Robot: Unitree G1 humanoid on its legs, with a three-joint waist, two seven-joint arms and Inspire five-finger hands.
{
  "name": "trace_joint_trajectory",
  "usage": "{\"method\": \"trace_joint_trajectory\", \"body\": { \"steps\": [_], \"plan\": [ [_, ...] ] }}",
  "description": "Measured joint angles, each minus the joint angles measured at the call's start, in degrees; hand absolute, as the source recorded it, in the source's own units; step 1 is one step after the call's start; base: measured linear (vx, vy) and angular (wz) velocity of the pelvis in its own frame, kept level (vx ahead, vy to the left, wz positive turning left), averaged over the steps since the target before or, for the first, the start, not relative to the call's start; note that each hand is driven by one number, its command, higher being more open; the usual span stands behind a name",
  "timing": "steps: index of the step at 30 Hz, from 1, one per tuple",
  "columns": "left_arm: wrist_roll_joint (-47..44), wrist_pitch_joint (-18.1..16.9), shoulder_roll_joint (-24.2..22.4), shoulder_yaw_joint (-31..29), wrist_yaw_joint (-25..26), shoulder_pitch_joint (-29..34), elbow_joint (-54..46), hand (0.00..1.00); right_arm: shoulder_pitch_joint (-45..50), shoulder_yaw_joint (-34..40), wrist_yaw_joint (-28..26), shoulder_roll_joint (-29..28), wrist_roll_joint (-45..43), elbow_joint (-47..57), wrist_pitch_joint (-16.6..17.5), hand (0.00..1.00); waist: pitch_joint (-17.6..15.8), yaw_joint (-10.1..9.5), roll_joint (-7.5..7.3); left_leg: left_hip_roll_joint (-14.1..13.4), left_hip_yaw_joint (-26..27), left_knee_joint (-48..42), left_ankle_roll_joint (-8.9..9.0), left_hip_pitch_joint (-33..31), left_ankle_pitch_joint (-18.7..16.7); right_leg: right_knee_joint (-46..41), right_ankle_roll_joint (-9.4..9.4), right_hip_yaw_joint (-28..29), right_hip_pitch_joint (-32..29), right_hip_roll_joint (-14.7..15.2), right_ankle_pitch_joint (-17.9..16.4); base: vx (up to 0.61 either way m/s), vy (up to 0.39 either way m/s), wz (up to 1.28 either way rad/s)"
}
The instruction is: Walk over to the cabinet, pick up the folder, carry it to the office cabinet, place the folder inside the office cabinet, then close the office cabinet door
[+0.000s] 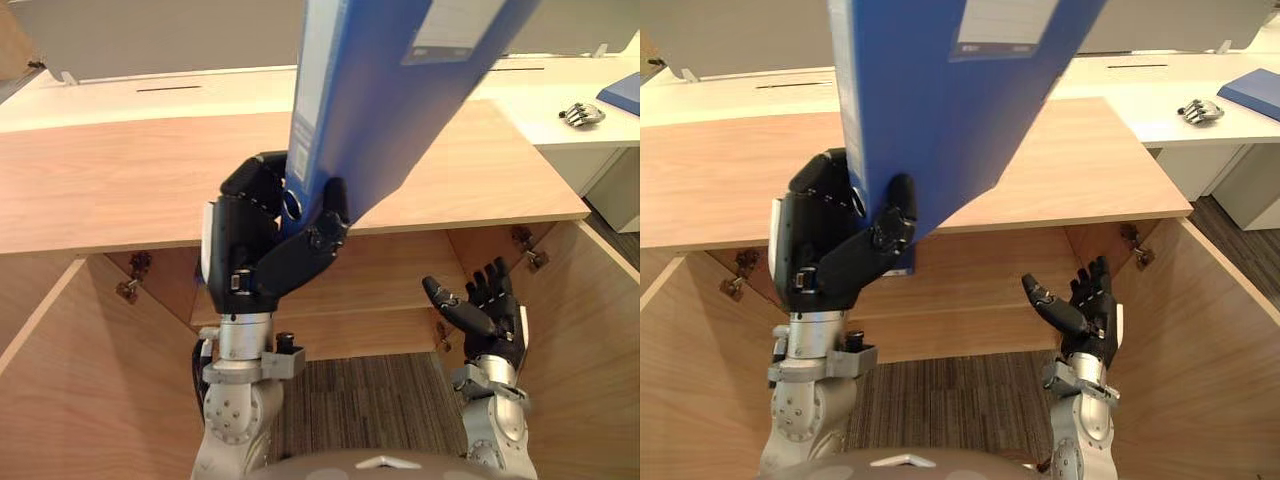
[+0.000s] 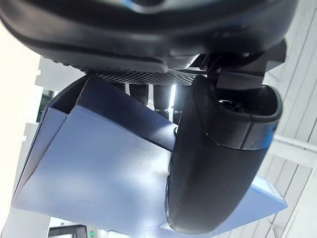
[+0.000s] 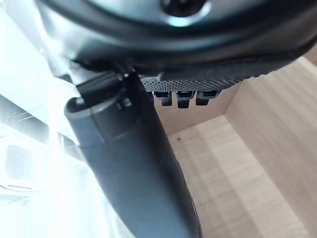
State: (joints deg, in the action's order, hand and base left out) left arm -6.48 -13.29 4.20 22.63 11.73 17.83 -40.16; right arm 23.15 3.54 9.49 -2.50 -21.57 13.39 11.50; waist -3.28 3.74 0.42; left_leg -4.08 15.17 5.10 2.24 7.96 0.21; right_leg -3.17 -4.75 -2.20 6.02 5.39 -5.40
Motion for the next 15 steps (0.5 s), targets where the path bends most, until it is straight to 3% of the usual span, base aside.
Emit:
{"method": "trace_joint_trajectory", "body": {
  "steps": [7, 15],
  "plan": [
    [-8.7, -0.3, 0.6, -0.1, -5.6, 0.0, 2.4, 0.0, -2.9, 1.7, -0.5, 0.9, 3.8, 6.7, 0.6, 1.0, 0.2, -0.02, 0.26, 0.2, 1.1, 0.0, -0.07, 0.1, 0.0, 0.0, -0.77, 1.6, -0.5, 0.2, 0.5, -0.05, 0.006, -0.08],
    [-11.2, -0.3, 2.3, -2.2, -9.9, -0.1, 4.7, 0.0, -6.1, 4.6, -1.2, 4.0, 5.9, 10.7, 1.1, 1.0, 0.4, 0.01, 0.68, 0.5, 1.5, 0.0, -0.23, 0.1, 0.0, -0.1, -1.55, 2.3, -0.9, 0.6, 0.9, -0.04, 0.0, -0.03]
  ]
}}
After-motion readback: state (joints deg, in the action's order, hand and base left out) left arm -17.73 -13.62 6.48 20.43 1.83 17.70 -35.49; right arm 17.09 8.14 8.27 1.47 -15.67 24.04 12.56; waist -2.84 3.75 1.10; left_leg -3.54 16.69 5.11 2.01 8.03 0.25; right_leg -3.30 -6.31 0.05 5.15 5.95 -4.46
